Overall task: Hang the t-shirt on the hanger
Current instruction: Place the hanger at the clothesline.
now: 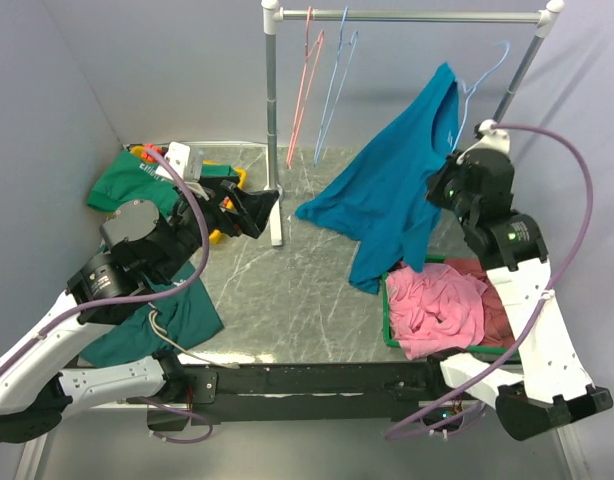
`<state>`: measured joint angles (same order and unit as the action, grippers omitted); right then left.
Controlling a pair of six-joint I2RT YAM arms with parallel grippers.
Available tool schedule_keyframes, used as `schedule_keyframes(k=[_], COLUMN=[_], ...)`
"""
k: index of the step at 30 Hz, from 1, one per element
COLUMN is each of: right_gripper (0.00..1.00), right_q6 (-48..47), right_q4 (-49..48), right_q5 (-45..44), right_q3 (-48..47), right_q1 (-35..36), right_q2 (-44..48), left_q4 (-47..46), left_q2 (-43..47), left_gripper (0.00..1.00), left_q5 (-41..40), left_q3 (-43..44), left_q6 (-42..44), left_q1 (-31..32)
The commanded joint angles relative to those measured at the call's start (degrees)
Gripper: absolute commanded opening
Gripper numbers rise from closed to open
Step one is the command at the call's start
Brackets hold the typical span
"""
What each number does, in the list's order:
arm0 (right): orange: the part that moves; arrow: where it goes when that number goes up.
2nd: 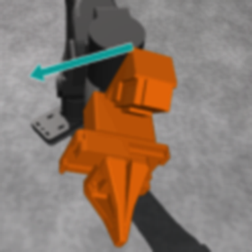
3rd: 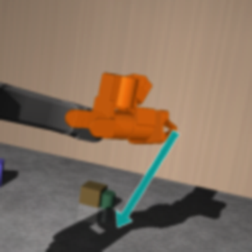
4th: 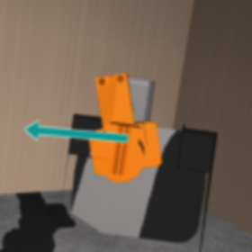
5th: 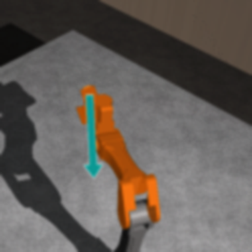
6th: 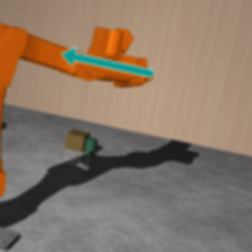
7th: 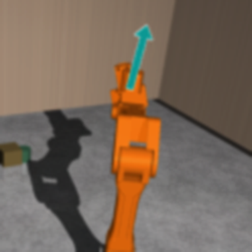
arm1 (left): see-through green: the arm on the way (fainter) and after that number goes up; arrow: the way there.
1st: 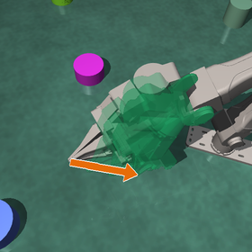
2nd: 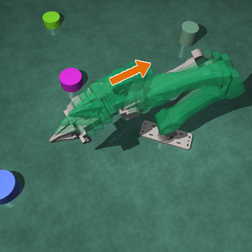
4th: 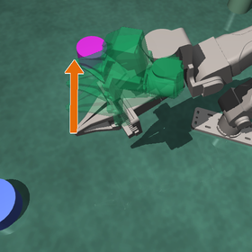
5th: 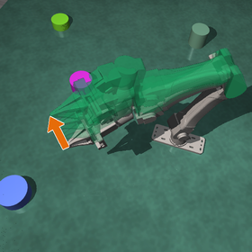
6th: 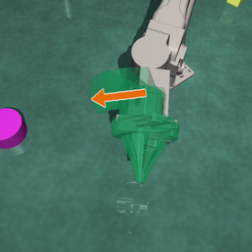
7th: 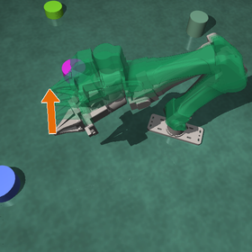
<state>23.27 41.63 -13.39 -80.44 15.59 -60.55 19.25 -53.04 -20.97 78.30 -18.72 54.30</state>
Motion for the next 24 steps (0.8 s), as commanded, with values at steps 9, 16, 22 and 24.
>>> schedule_keyframes(k=[9,16,22,24], right_gripper=[0.0,0.0,0.0,0.0], right_q6=[-9.28,-13.33,-16.76,-17.38], right_q4=[3.72,9.52,13.99,16.19], right_q5=[14.88,16.11,17.08,16.47], right_q3=[-23.5,-32.84,-39.08,-43.28], right_q1=[-11.46,-13.39,-15.24,-15.33], right_q2=[-10.7,-17.31,-22.05,-24.86], left_q4=[5.8,6.42,6.24,7.12], left_q2=[-1.89,-2.95,-5.06,-6.64], left_gripper=[0.95,0.95,0.96,0.96], left_q5=[4.1,3.22,4.01,5.41], left_q3=[9.23,8.01,7.91,8.71], left_q6=[3.6,4.83,5.8,5.54], left_q1=[-0.08,-0.08,-0.08,-0.07])
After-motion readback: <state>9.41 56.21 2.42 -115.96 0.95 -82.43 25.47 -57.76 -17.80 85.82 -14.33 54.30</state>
